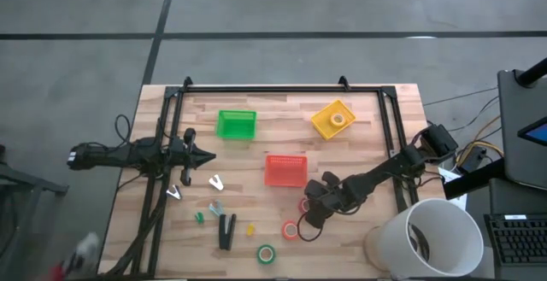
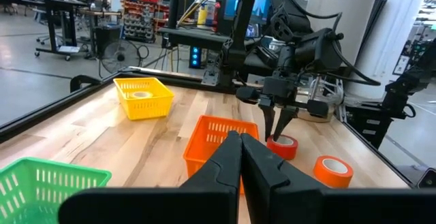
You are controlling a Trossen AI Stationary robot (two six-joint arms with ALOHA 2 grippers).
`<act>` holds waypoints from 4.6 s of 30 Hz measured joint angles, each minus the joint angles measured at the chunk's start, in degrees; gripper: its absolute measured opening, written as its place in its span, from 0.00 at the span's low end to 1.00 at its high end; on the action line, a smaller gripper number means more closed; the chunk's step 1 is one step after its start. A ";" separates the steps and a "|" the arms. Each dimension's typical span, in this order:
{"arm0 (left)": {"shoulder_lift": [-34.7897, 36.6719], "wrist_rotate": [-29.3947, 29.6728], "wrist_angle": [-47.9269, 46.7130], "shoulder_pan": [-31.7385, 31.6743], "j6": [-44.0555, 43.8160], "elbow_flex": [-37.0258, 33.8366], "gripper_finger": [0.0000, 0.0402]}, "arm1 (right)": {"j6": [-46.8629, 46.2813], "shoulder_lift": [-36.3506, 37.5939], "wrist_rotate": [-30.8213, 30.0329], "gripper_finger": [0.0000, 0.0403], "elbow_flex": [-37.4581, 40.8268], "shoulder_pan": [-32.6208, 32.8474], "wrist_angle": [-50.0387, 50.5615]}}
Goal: Pick and place Stapler, Stapler remover, tape
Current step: Put the red tape into the yellow bin, then put the orange tape into the yellow bin
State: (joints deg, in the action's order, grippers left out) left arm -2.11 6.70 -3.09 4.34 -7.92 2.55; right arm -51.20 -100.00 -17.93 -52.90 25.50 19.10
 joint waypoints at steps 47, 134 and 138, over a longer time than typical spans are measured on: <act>0.02 0.00 0.00 -0.02 0.00 0.02 0.02 | 18.74 21.69 -19.63 0.10 -0.22 -46.35 27.79; 0.04 0.00 0.00 0.00 0.00 0.02 0.02 | 21.58 19.03 -12.81 0.54 -0.20 -32.50 18.89; 0.04 0.00 0.01 -0.01 0.00 0.01 0.02 | 21.63 19.03 -7.96 0.54 -0.20 -29.41 16.59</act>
State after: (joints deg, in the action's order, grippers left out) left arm -2.07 6.70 -3.08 4.33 -7.92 2.56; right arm -29.57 -80.97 -25.90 -53.10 -3.91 35.69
